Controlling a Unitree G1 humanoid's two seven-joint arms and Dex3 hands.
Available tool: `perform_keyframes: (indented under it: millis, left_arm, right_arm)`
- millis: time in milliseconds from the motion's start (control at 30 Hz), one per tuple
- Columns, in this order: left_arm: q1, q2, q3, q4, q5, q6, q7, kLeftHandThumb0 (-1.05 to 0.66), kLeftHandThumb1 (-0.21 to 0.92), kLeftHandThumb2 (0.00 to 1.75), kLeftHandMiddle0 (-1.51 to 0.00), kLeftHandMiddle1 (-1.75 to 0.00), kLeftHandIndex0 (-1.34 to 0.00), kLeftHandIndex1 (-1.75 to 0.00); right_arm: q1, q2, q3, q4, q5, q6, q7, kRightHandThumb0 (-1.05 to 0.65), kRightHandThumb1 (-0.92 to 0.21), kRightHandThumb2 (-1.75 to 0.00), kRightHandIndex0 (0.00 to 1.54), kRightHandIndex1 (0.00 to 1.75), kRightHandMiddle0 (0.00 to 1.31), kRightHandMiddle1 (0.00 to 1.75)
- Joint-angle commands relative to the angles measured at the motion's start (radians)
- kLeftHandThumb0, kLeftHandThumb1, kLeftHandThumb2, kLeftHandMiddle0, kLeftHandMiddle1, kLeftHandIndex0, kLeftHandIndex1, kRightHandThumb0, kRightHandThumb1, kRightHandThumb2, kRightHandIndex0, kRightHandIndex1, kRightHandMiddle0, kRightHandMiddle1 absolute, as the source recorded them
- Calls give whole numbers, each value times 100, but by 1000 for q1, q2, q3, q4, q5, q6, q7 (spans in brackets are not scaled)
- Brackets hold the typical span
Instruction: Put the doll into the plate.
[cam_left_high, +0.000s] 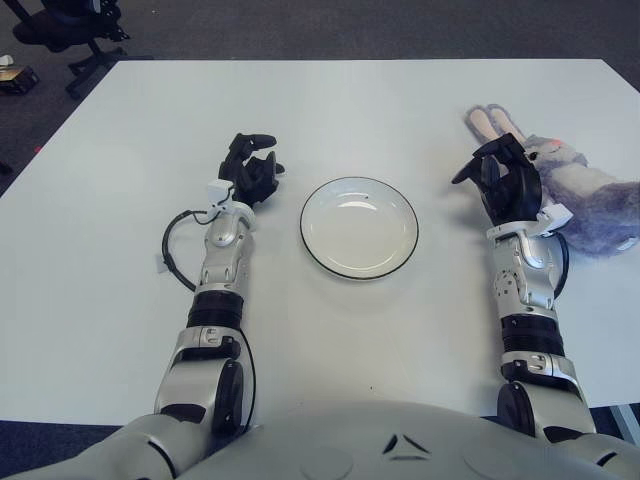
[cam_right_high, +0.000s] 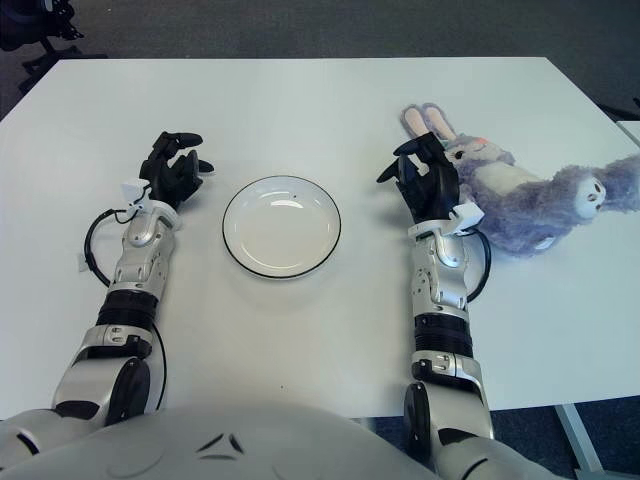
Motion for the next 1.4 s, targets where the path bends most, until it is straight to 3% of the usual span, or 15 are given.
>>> perform_keyframes:
  millis: [0,233,767,1033,1133,1200,1233,1367]
  left_arm:
    - [39,-10,-4,20,9,1,7,-1,65,71,-56,-155,-44,-136]
    - [33,-11,-4,25,11,3,10,-1,65,71,-56,-155,-44,-136]
    - [32,-14,-1,28,15,2,8,-1,65,72,-56,-155,-44,-137]
    - [36,-16,-2,21,17,4,9,-1,65,72,-56,-155,-44,-137]
    - [39,-17,-3,18,18,5,11,-1,65,72,-56,-155,-44,-137]
    - [39,-18,-2,17,18,5,12,-1,65,72,-56,-155,-44,-136]
    - [39,-18,-2,16,18,6,12,-1,65,72,-56,-155,-44,-136]
    - [39,-19,-2,13,19,9,14,-1,64,72,-56,-155,-44,-136]
  right_arm:
    - [22,-28,-5,-122,-61,60,-66,-2,-92,-21,63,129,39,136]
    - [42,-59,-6,-245,-168,112,-130,-1,-92,-24,60,133,35,137]
    - [78,-120,-41,-452,-241,147,-150,-1,-92,-24,61,124,31,147]
    - [89,-209,-90,-505,-335,155,-136,-1,-92,-24,62,123,31,148]
    - [115,-230,-121,-489,-422,105,-169,0,-92,-23,62,122,34,147]
    - [146,-261,-125,-499,-563,86,-205,0,-92,-23,59,123,35,147]
    - [158,-272,-124,-508,-619,85,-217,-14,-90,-19,56,103,34,124]
    - [245,-308,-124,-631,-866,171,-200,-48,-91,-7,62,40,37,68]
